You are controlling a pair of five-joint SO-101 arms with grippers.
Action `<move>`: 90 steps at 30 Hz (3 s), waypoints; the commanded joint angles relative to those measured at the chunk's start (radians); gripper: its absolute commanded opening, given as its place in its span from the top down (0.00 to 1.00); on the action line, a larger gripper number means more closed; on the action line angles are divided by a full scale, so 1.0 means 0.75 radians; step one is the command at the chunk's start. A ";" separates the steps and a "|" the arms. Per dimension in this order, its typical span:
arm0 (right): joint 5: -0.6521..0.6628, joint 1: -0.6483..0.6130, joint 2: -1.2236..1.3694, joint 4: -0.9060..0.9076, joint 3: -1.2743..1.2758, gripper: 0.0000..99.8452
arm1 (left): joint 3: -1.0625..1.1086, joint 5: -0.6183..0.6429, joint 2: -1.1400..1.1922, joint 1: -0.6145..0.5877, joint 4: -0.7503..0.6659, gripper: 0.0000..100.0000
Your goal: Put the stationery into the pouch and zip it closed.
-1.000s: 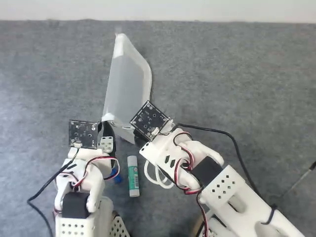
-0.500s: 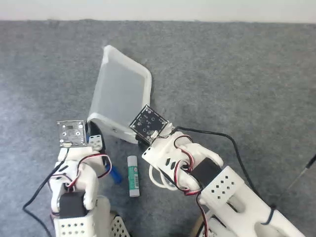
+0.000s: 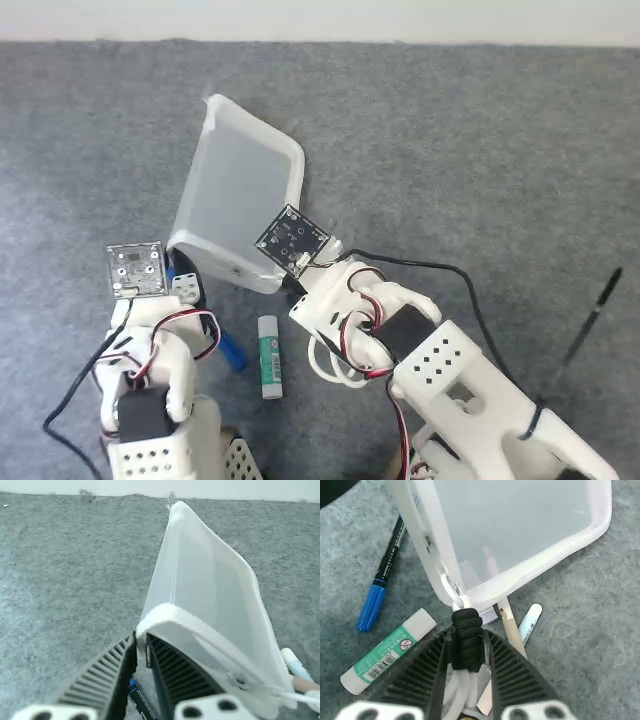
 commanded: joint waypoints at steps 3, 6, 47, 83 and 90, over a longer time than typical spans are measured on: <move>0.014 0.085 0.001 0.062 -0.098 0.99 | -0.021 -0.014 -0.004 -0.027 -0.029 0.99; 0.006 0.132 0.001 0.122 -0.145 0.99 | -0.021 -0.014 -0.004 -0.027 -0.029 0.99; 0.016 0.218 -0.406 0.226 -0.117 0.99 | -0.024 -0.014 -0.004 0.070 0.074 0.78; 0.057 0.054 -0.915 0.373 0.027 0.99 | -0.021 -0.123 -0.004 0.106 0.074 0.99; -0.004 0.095 -0.909 0.384 0.027 0.83 | -0.021 -0.123 -0.004 0.104 0.074 0.99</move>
